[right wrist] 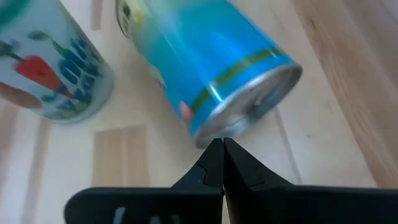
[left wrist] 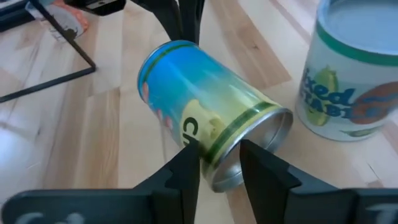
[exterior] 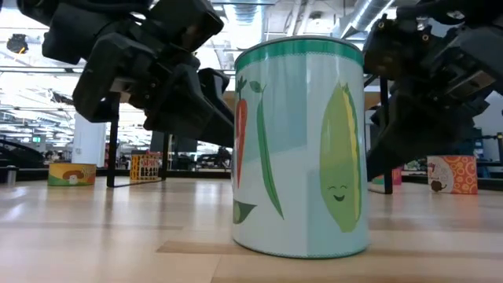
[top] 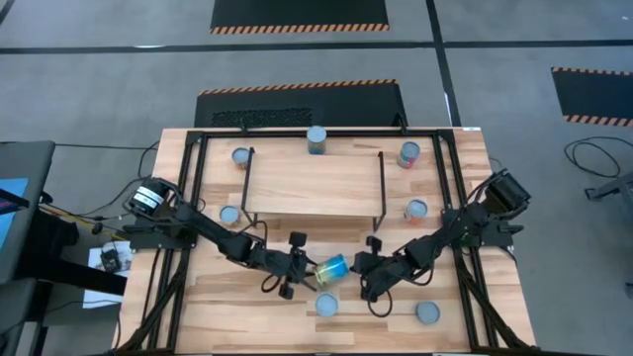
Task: Pick and place cans onto a shelf
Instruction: Put the bottom blue can on the shelf
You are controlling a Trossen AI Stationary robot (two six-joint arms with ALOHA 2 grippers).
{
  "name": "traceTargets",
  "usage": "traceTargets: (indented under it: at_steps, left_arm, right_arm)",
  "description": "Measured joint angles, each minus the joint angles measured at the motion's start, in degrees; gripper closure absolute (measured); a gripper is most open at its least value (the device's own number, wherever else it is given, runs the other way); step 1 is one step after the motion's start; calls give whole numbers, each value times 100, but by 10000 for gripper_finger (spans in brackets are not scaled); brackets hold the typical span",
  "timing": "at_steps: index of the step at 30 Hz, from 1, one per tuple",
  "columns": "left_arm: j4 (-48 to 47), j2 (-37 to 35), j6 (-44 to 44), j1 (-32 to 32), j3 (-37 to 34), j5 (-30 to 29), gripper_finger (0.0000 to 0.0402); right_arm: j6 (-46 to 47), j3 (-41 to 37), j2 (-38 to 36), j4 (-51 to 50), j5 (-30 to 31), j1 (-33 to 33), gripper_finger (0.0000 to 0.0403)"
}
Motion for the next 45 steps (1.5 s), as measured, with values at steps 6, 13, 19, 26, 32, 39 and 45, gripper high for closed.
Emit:
traceTargets:
  at_steps: [6,13,19,26,32,39,45]
  left_arm:
    - [3,0,295,-2,-2,180,347]
    - [136,0,511,-2,-2,522,398]
    - [330,-81,415,14,-3,776,401]
    - [-68,-832,-167,138,-2,1152,401]
    - [-725,-1846,-831,433,0,1331,401]
    - [-1717,-2552,-1285,922,255,1377,401]
    - [-3525,-2627,-892,1401,1670,1434,401]
  right_arm:
    - [-199,0,-2,356,7,0,386]
    - [-255,0,-2,451,20,0,386]
    - [-361,0,-4,492,3,7,386]
    - [-425,0,-195,350,41,109,386]
    - [-521,0,-660,-8,356,255,386]
    - [-751,2,-1037,-79,457,310,386]
    - [-820,1,-1222,-77,460,317,386]
